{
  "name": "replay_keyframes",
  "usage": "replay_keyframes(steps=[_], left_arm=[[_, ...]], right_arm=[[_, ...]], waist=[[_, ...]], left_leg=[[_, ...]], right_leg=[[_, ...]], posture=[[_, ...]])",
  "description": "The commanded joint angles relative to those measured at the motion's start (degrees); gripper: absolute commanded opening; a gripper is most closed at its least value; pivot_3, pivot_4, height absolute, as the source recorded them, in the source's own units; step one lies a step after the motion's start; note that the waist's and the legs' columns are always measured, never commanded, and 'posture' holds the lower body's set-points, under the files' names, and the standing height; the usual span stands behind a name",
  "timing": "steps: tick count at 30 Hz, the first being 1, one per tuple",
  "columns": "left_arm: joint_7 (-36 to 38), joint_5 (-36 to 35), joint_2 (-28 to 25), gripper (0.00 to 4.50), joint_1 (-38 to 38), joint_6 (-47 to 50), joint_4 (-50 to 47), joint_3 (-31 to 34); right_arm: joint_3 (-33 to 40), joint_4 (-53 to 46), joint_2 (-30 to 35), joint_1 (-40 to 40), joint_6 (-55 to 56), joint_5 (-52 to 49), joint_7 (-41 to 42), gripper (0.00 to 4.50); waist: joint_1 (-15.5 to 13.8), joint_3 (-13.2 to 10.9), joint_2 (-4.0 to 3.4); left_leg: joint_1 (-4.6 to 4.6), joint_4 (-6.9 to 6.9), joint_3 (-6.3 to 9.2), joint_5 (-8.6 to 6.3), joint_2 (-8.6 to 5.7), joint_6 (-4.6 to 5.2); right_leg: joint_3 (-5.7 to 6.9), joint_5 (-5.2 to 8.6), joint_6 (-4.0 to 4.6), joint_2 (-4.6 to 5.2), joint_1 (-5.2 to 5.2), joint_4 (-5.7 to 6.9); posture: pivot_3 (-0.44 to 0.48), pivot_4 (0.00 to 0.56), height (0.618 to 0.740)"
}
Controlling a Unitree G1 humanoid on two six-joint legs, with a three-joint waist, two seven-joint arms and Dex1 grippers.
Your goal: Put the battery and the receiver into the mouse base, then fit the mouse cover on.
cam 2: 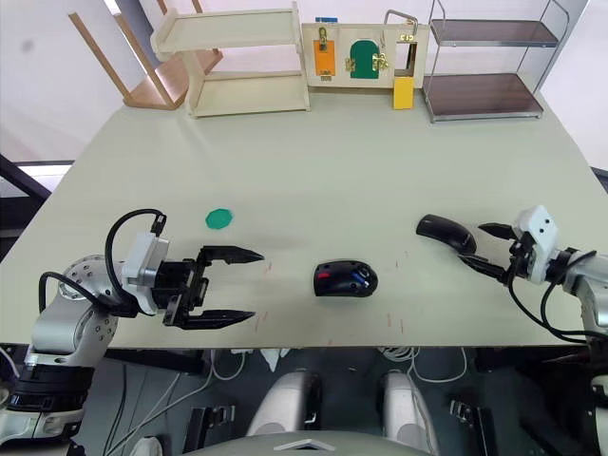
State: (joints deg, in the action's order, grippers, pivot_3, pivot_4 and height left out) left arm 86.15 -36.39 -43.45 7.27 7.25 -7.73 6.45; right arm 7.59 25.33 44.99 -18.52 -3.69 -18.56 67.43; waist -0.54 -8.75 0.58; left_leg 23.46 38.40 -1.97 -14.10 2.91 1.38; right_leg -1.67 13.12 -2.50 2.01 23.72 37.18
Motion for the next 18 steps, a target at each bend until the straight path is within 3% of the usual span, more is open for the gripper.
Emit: replay_keyframes(steps=[1, 18], left_arm=[[-0.46, -1.90, -0.48, 4.42, -0.64, 0.31, -2.40, 2.24], [3.09, -2.82, -0.61, 4.42, -2.45, -1.72, -0.76, 3.78]], right_arm=[[-0.32, 2.79, 0.61, -3.61, 1.77, 1.02, 1.78, 4.50], [-4.37, 10.99, 0.74, -9.91, 1.14, 5.54, 4.88, 4.50]], waist=[[0.06, 0.00, -0.01], [0.86, -0.04, -0.03]], left_leg=[[0.00, 0.00, 0.00, 0.00, 0.00, 0.00], [0.02, -0.01, -0.03, 0.00, 0.04, 0.00]], right_leg=[[0.00, 0.00, 0.00, 0.00, 0.00, 0.00], [0.00, -0.01, 0.02, -0.01, 0.01, -0.02]], posture=[[0.000, 0.150, 0.740], [0.000, 0.150, 0.740]])
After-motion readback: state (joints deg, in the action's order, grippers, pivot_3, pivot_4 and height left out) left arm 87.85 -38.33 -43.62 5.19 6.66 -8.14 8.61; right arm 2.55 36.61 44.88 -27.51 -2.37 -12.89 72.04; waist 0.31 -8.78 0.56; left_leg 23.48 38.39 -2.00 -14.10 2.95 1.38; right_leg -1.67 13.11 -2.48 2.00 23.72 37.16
